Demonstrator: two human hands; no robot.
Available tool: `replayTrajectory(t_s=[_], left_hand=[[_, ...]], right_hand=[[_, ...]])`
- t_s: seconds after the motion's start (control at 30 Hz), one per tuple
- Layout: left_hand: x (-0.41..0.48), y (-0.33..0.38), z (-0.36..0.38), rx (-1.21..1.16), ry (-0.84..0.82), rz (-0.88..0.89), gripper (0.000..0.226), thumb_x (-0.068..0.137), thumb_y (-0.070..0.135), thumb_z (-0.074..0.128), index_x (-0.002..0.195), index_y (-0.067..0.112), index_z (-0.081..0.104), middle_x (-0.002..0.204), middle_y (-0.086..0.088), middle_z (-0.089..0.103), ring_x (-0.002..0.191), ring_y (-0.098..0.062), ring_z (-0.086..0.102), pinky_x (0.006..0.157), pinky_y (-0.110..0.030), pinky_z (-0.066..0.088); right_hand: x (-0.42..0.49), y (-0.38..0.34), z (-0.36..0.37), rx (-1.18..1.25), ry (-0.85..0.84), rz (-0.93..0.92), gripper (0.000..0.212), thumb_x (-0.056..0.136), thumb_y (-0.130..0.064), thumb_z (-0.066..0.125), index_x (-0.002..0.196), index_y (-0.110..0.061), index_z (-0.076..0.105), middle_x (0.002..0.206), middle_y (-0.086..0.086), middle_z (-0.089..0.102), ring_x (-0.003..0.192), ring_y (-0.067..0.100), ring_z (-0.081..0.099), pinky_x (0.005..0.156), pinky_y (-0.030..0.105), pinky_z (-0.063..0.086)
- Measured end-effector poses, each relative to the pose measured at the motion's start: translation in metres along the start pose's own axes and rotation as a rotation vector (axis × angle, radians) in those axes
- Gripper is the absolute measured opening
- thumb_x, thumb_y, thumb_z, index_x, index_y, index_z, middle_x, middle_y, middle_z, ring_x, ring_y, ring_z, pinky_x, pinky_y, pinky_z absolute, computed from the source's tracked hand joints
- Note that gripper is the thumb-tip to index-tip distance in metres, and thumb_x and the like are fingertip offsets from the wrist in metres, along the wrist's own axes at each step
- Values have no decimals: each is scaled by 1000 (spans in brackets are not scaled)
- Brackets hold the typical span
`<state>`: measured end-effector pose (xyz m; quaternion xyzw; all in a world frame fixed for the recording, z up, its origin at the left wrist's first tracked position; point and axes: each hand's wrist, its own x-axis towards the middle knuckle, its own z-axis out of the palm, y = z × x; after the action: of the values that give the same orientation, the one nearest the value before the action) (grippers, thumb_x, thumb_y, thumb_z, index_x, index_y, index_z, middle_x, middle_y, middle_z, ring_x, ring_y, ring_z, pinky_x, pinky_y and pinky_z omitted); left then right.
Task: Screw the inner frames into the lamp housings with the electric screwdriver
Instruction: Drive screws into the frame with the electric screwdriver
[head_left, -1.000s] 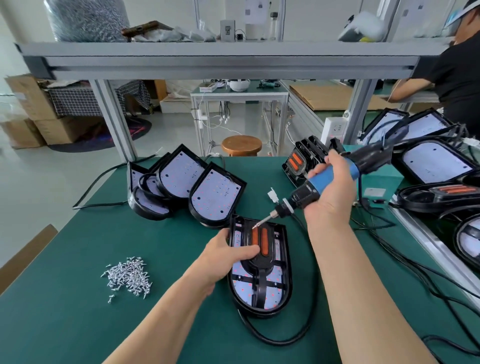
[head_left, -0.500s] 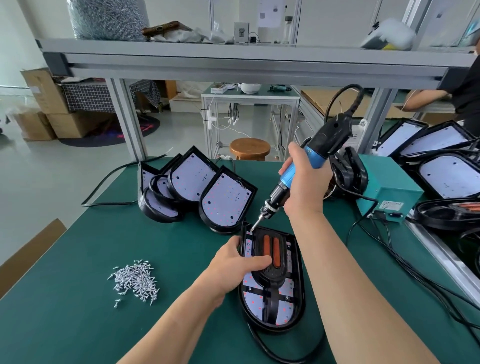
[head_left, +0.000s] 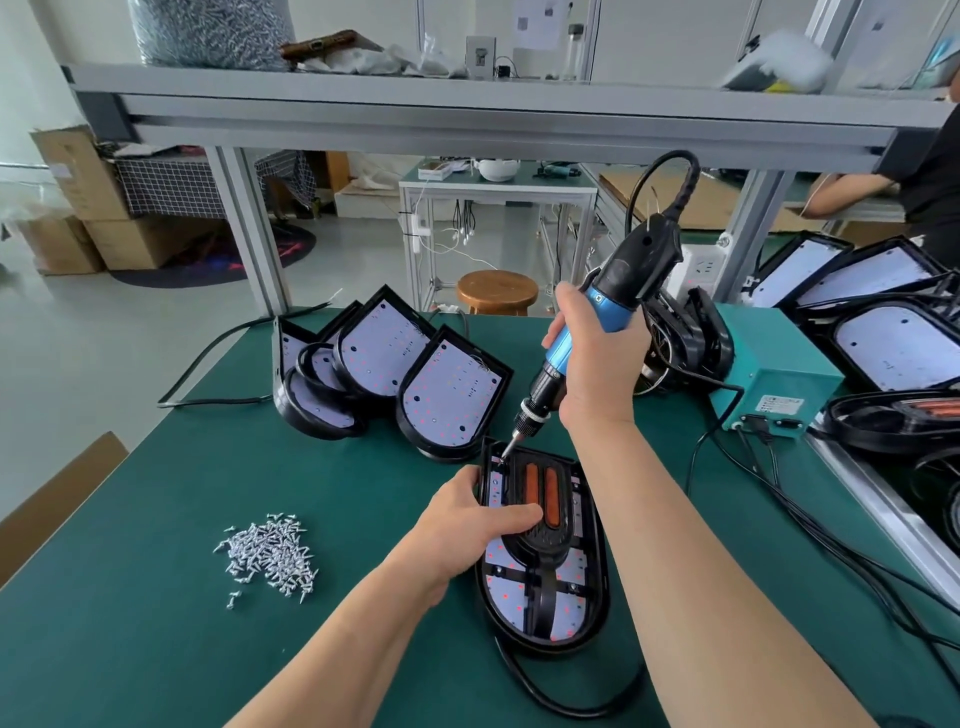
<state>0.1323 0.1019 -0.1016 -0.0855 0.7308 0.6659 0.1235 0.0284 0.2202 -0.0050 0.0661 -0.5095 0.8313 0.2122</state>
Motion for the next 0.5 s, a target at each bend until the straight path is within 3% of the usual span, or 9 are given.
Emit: replayTrajectory(t_s=[0.23, 0.37, 0.5], left_hand=[[1, 1, 0, -17, 0, -1, 59, 64, 30, 87, 117, 18, 63, 103, 2, 79, 95, -18, 76, 96, -40, 57], [2, 0, 1, -38, 7, -16, 63, 61, 27, 87, 118, 13, 63, 103, -3, 79, 96, -23, 76, 98, -45, 56], [3, 0, 2, -48, 5, -12, 62, 61, 26, 87, 117, 13, 64, 102, -4, 79, 95, -24, 76, 97, -44, 57]], right_hand=[[-5, -4, 9, -39, -65, -13, 13, 86, 2, 69, 91, -4, 58, 71, 12, 53, 49, 17, 47, 51, 24, 45], [-10, 0, 11, -87, -96, -19, 12, 87, 4, 68, 95, 2, 59, 67, 12, 51, 49, 17, 47, 50, 25, 45], [-7, 1, 8, -79, -98, -20, 13, 86, 4, 66, 91, -2, 57, 64, 9, 50, 48, 15, 46, 51, 23, 45]])
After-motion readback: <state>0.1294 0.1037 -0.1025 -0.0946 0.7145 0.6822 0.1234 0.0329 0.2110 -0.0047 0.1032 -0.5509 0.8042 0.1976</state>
